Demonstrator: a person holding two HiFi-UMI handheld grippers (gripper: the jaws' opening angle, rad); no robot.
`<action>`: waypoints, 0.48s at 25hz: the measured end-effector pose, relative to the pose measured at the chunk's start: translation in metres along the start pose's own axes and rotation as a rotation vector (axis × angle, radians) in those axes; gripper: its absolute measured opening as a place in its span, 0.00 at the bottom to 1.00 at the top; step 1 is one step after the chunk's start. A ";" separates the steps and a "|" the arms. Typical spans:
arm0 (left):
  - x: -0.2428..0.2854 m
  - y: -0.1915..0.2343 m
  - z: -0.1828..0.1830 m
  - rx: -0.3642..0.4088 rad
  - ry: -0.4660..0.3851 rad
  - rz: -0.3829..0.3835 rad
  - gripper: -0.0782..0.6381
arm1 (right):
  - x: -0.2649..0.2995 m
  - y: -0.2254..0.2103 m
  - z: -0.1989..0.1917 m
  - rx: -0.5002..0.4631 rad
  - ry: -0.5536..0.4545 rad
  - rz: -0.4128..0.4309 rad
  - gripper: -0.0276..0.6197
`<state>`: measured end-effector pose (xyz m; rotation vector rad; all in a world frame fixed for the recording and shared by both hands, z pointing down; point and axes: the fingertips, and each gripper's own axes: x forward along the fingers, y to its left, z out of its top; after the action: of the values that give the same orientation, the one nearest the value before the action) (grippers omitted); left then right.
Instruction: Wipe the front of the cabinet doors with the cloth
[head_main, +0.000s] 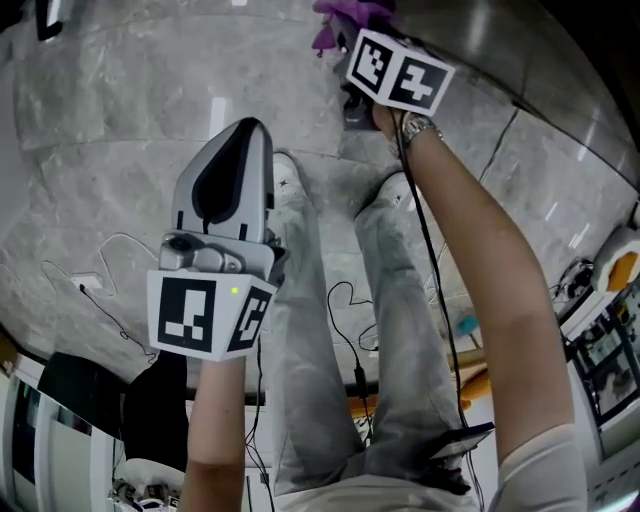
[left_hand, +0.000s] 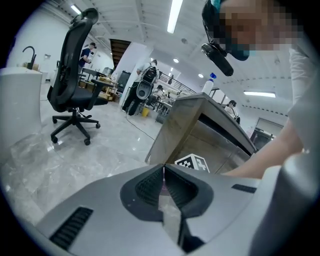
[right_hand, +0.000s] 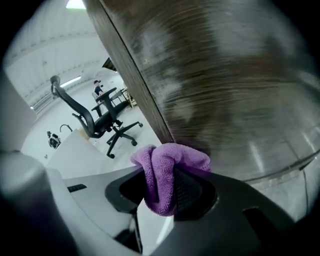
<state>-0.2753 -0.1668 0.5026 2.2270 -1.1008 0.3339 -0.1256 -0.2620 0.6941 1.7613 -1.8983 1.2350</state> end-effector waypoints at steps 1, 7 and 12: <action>0.001 -0.005 -0.002 -0.004 -0.004 0.002 0.13 | -0.003 0.002 -0.003 -0.017 0.007 0.018 0.26; 0.018 -0.077 -0.007 -0.010 -0.037 -0.026 0.13 | -0.051 -0.041 -0.036 -0.028 0.089 0.023 0.26; 0.046 -0.147 -0.013 -0.017 -0.064 -0.064 0.13 | -0.099 -0.128 -0.073 0.069 0.134 -0.074 0.26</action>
<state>-0.1313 -0.1202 0.4731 2.2670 -1.0587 0.2266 -0.0113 -0.1285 0.7198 1.7189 -1.7204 1.3701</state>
